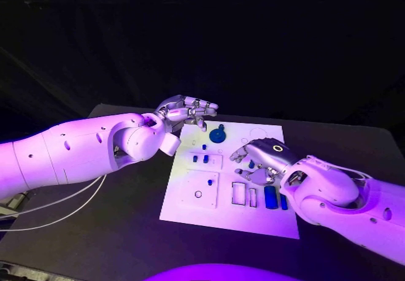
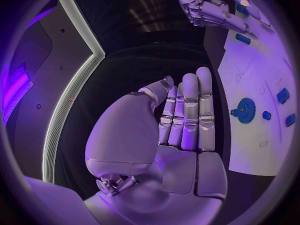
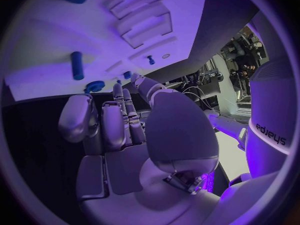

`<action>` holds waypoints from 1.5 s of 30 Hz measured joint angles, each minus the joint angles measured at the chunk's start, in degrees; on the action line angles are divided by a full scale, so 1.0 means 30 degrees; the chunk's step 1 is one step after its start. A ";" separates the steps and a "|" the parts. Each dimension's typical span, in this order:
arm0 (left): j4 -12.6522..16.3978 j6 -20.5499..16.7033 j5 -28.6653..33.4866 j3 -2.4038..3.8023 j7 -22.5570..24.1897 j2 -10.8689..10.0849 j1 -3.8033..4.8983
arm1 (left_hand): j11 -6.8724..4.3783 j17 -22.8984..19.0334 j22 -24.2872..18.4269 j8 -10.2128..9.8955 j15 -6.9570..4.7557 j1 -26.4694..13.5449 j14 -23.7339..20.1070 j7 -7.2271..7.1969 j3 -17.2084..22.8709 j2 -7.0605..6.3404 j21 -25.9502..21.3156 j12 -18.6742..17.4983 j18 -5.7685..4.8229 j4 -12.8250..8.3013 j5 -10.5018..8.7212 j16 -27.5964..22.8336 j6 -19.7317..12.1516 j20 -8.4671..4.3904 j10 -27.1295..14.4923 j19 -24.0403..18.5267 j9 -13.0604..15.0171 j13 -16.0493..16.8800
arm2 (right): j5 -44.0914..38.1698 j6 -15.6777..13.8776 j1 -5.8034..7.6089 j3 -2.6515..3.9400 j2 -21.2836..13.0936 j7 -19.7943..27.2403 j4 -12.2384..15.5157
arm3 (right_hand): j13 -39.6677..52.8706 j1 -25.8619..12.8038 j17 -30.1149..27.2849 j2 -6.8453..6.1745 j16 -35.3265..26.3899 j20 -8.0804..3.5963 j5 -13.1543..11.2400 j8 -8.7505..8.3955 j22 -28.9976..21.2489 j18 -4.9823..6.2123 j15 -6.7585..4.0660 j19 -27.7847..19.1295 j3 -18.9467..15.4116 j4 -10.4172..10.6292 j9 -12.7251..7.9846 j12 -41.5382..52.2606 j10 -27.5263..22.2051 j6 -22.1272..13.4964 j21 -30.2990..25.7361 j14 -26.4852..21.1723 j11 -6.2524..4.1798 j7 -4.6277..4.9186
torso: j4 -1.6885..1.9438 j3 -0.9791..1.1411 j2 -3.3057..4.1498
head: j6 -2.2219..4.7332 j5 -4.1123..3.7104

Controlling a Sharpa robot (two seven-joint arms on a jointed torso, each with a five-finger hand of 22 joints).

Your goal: Assemble the parts on the task board

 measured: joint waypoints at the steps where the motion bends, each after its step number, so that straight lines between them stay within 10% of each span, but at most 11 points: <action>1: 0.0006 0.0008 0.0000 0.0000 -0.0002 -0.0009 0.0000 | 0.0000 0.0000 -0.0006 0.0000 0.0000 0.0000 0.0000 0.0000 0.0000 0.0000 0.0000 0.0000 0.0000 0.0000 0.0000 0.0024 0.0000 0.0000 0.0000 0.0000 0.0000 -0.0001 | 0.0031 0.0009 0.0192 0.0031 -0.0305 0.0000 0.0035 | -0.0001 0.0009 -0.0070 -0.0009 -0.0064 0.0013 0.0000 0.0000 -0.0177 -0.0002 0.0071 -0.0142 -0.0097 0.0009 -0.0039 0.0000 -0.0216 -0.0150 -0.0190 0.0067 0.0054 -0.0045 | -0.0004 -0.0007 -0.0002 | 0.0053 -0.0070; 11: 0.0058 0.0083 0.0000 0.0000 -0.0003 -0.0057 0.0000 | 0.0000 -0.0020 -0.0020 0.0000 -0.0001 0.0000 0.0000 0.0000 0.0001 0.0000 0.0001 0.0000 0.0001 0.0000 0.0000 0.0076 0.0000 0.0000 0.0000 0.0000 0.0001 -0.0001 | 0.0226 0.0851 0.0891 0.0102 -0.1760 0.0084 -0.0723 | 0.0156 0.0156 -0.0166 -0.0408 -0.0067 0.0180 -0.0436 0.0000 -0.0465 -0.0002 0.0237 -0.0367 -0.1169 0.0259 -0.0270 0.0692 -0.1319 -0.0903 -0.0623 0.0032 0.0172 -0.0644 | -0.0038 -0.0013 -0.0035 | 0.0357 -0.0542; 45: 0.0046 0.0306 0.0000 -0.0001 0.0010 -0.0059 0.0000 | -0.0068 -0.0059 -0.0037 0.0000 -0.0001 0.0000 0.0001 0.0000 -0.0102 0.0000 0.0002 0.0104 -0.0001 -0.0002 0.0000 0.0076 0.0000 0.0000 -0.0069 0.0000 -0.0011 0.0001 | 0.0583 0.2347 0.0520 -0.0026 0.0235 0.0468 -0.2588 | 0.0484 0.0862 0.0292 0.0300 0.0900 -0.0267 -0.0174 0.0462 0.1317 0.0002 0.0014 0.0228 -0.0887 0.0568 0.0013 0.2685 0.0259 0.0827 0.0967 0.0042 -0.0442 -0.0117 | 0.0011 -0.0011 0.0020 | 0.0377 -0.0601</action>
